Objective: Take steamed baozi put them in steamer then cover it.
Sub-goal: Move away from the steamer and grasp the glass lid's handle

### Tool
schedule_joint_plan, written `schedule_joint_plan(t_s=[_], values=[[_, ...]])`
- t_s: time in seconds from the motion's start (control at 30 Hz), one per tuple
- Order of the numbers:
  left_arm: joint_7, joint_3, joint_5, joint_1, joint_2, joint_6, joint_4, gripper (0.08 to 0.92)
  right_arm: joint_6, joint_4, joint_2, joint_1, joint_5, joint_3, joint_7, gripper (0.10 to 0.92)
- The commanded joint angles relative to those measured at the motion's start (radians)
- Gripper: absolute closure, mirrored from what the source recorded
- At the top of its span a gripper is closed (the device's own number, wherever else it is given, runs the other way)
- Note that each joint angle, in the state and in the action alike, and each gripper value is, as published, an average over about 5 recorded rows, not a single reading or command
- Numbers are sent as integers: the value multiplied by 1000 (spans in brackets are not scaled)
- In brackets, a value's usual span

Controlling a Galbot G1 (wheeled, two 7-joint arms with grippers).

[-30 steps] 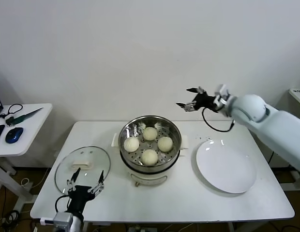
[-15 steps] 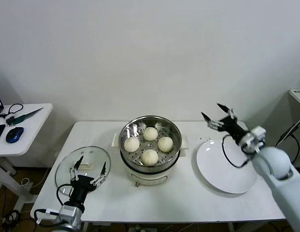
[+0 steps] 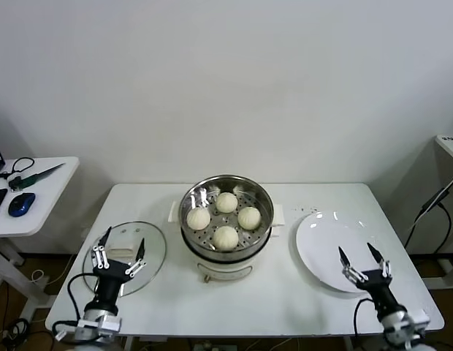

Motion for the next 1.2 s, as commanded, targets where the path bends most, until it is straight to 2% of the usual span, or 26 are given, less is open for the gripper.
schedule_joint_plan(t_s=[0.03,0.23,0.57,0.83,1.2], values=[[-198,-2,449,-7,106,-64,109,177,120,-30,180,-112,-88,32,27,203],[-162,1,650,-25,148,40,255,177,139,-50,209,-98,-116,10,38,203],[-143,10,774,-149,108,204,393,177,155,-53,225,-96,-131,8,48,203],[-147,24,779,-214,73,245,474,177,161,-54,235,-100,-133,7,55,203],[-152,42,777,-289,56,234,564,177,177,-56,246,-106,-130,12,63,203]])
